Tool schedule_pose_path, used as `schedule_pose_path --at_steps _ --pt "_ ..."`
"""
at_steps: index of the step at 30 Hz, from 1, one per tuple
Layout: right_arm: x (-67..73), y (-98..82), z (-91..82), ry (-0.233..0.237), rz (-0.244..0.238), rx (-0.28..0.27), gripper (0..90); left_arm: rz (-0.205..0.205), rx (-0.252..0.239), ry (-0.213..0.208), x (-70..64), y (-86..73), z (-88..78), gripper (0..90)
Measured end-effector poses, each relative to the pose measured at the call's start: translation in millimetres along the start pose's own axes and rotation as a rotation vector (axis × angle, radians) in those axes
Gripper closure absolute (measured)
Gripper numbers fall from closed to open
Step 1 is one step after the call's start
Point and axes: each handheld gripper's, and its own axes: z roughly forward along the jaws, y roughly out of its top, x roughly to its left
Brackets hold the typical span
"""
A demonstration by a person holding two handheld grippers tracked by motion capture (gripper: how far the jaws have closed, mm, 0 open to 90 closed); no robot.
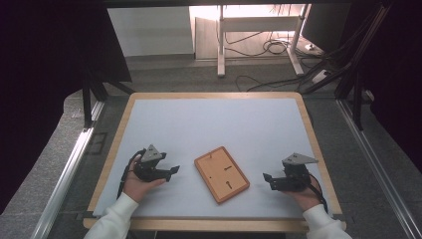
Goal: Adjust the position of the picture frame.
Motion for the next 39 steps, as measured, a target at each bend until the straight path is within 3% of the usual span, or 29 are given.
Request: schedule_pose_path --at_steps 6,19,24,26,29,34,35,39 --pt "0.0 -1.3 0.4 0.018 -0.01 0.01 11.4 0.001 0.004 0.001 0.7 -0.1 0.7 25.6" --pt "-1.3 -3.5 -8.2 -0.021 0.009 -0.013 14.5 -0.008 -0.024 -0.01 -1.4 2.8 -7.2 29.3" --pt "-3.8 -3.9 -7.2 -0.019 0.007 -0.019 14.5 -0.033 -0.018 -0.038 -0.4 3.3 -6.6 30.9" --pt "-2.0 -3.6 -5.1 -0.012 -0.004 -0.019 14.5 -0.069 -0.015 -0.071 0.6 4.4 -5.4 30.9" --pt "-0.6 -2.8 -4.5 -0.009 -0.004 -0.018 14.5 -0.09 -0.029 -0.09 -1.5 8.4 -4.9 29.3" --pt "0.0 -2.5 -6.3 -0.009 -0.008 -0.024 14.6 -0.066 -0.031 -0.107 -6.6 18.3 -2.7 28.5" --pt "0.8 -2.5 -6.2 -0.006 -0.013 -0.026 14.9 -0.037 -0.026 -0.118 -8.1 24.1 -0.6 28.5" --pt "3.0 -2.9 -4.7 -0.001 -0.025 -0.015 15.9 -0.018 -0.022 -0.161 -9.7 34.7 4.0 29.5"
